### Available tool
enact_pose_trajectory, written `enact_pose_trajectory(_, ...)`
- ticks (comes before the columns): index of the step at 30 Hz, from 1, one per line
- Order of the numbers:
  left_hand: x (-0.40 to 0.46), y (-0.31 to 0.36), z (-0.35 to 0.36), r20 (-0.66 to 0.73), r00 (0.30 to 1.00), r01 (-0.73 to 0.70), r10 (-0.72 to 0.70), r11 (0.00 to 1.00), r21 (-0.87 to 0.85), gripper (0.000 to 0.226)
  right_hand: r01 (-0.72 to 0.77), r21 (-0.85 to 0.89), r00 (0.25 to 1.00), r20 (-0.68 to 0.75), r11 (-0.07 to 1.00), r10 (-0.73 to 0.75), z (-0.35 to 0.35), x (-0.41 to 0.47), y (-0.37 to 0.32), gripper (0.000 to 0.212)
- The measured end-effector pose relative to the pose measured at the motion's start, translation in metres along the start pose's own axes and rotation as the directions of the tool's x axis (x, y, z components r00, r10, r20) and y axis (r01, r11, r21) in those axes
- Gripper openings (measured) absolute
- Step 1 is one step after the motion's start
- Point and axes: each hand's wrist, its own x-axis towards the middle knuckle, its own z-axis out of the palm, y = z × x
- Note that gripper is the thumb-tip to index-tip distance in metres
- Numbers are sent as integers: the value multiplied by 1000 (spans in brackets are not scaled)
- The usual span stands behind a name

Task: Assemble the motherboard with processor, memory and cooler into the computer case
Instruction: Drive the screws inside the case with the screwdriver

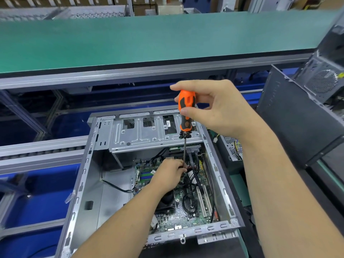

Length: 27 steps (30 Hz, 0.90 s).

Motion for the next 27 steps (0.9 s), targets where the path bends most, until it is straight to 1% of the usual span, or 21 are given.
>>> enact_pose_trajectory(9,2,-2,3,-17,1000,-18,19,999,44,19,11,-28,1000,-29,1000,-12,-2,-3,3,45)
enact_pose_trajectory(14,4,-4,6,-16,1000,-5,6,1000,22,20,3,-51,999,-41,999,-5,-3,-1,3,40)
enact_pose_trajectory(16,4,-4,6,-14,1000,-4,4,1000,8,20,1,-60,999,-34,998,-3,-4,-2,2,41)
enact_pose_trajectory(20,4,-5,6,4,1000,6,-6,1000,14,20,-15,-7,1000,3,1000,15,-4,-2,0,43)
enact_pose_trajectory(22,4,-5,6,1,1000,7,-7,1000,12,19,-15,-67,999,-40,998,13,-4,-1,1,36)
enact_pose_trajectory(24,3,-5,5,-7,1000,1,-1,1000,3,19,-13,-96,998,-64,995,7,-4,-1,1,36)
enact_pose_trajectory(27,2,-4,5,-11,1000,-7,7,1000,6,19,-19,-8,999,-32,1000,19,-4,-4,0,40)
